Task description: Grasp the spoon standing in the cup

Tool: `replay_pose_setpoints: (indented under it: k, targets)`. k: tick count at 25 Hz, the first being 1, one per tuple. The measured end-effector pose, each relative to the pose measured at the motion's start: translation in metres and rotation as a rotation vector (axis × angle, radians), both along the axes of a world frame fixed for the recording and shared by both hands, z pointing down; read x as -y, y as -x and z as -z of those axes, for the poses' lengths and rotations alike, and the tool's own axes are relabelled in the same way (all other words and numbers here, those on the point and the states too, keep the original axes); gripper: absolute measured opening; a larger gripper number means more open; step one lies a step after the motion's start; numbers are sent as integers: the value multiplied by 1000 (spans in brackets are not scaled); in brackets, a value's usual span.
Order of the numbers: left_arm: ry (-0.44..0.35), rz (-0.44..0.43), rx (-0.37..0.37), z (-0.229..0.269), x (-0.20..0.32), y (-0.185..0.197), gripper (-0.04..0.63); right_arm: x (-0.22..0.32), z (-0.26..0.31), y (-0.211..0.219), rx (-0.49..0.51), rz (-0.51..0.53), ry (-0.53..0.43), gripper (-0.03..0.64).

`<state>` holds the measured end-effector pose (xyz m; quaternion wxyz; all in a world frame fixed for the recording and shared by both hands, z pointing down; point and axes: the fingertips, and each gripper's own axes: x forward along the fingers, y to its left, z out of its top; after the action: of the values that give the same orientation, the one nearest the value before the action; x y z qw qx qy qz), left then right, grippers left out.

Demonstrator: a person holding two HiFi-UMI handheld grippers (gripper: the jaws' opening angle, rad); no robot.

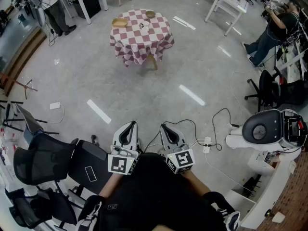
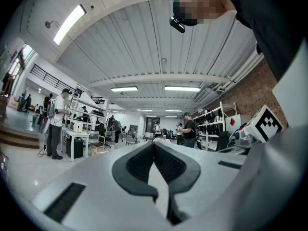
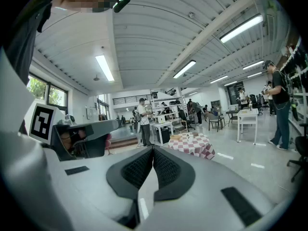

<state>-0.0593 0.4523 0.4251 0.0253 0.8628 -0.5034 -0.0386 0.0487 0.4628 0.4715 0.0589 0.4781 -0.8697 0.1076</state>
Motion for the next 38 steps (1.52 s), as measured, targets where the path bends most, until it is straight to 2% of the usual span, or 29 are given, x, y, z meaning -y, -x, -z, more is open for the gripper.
replay_pose_setpoints:
  k: [9,18,25,32,38]
  targets:
    - [-1,-18,-7,-2,10,16,9,12,1,20,22,-17,-13,26]
    - [4,-24,-17,-10,32,57,9,36,-2,54,68,-53,-7,26]
    - [27,-38,124,-38,55,102,9,66,-13,82,21,-70,7,26]
    - [33,-33,112,-47,106,117,9,121,-17,86,37,-113,37,26]
    - [38,-22,145,-59,189,106,9,214,-27,73,38,-98,25,26]
